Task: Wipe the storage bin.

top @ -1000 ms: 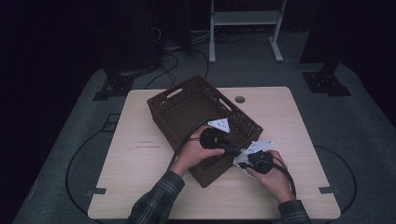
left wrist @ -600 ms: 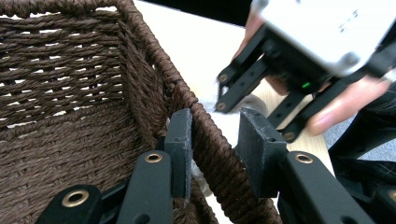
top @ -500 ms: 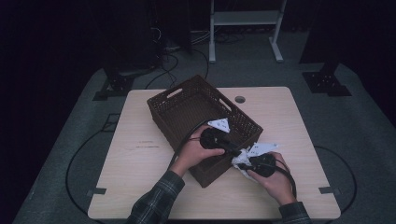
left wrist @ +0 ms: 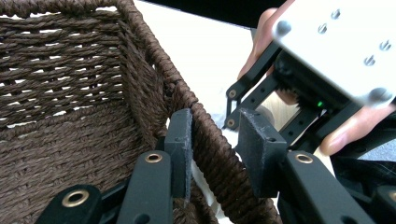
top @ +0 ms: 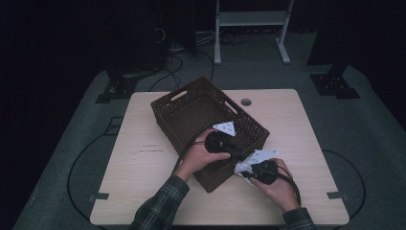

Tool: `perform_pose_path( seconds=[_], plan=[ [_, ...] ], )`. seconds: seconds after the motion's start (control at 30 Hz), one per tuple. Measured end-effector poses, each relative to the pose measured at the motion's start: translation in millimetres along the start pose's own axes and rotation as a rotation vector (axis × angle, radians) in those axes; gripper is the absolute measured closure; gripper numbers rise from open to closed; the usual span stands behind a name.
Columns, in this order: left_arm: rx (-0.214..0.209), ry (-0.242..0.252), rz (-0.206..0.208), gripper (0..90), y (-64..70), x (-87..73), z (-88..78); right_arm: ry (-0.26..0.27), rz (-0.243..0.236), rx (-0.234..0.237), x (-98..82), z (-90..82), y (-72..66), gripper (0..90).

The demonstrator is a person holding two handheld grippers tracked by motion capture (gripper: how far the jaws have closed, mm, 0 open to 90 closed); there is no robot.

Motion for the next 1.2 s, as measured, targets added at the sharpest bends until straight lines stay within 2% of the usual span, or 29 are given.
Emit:
perform_pose_path(
  seconds=[0.3,0.5,0.63,0.77,0.8,0.83,0.9,1.2],
  plan=[
    [0.001,0.0,-0.001,65.0,0.1,0.0,0.0,-0.054,-0.013,-0.01,-3.7,14.0,-4.0,73.5],
    [-0.002,-0.001,-0.003,65.0,-0.2,0.0,-0.2,-0.048,-0.033,-0.021,-2.5,11.6,-6.9,73.6],
    [-0.001,-0.002,-0.002,65.0,-0.2,0.0,-0.2,-0.023,-0.032,-0.015,-0.5,5.6,-8.1,73.6],
    [-0.002,0.0,-0.005,65.0,-0.2,0.0,-0.1,0.057,-0.009,0.021,4.3,-8.7,-10.0,73.6],
    [-0.002,0.0,-0.005,65.0,-0.2,0.0,-0.1,0.057,-0.009,0.021,4.3,-8.7,-10.0,73.6],
    [-0.002,-0.001,-0.004,65.0,-0.3,0.0,-0.2,0.098,-0.002,0.033,7.1,-16.0,-10.6,73.6],
    [-0.002,-0.001,-0.003,65.0,-0.4,0.0,-0.2,0.122,0.001,0.04,8.5,-20.1,-11.4,73.6],
    [-0.003,0.001,-0.005,65.0,-0.6,0.2,-0.1,0.15,-0.022,0.04,15.1,-36.0,-16.2,73.6]
  ],
)
Point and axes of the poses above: each handheld gripper's, and its own axes: z roughly forward along the jaws, x roughly out of its top, y roughly to its right, the point moved 1 cm from there along z, roughly forward along the jaws, and after that the axes turned 7 degrees about -x, right-handed, at the moved point
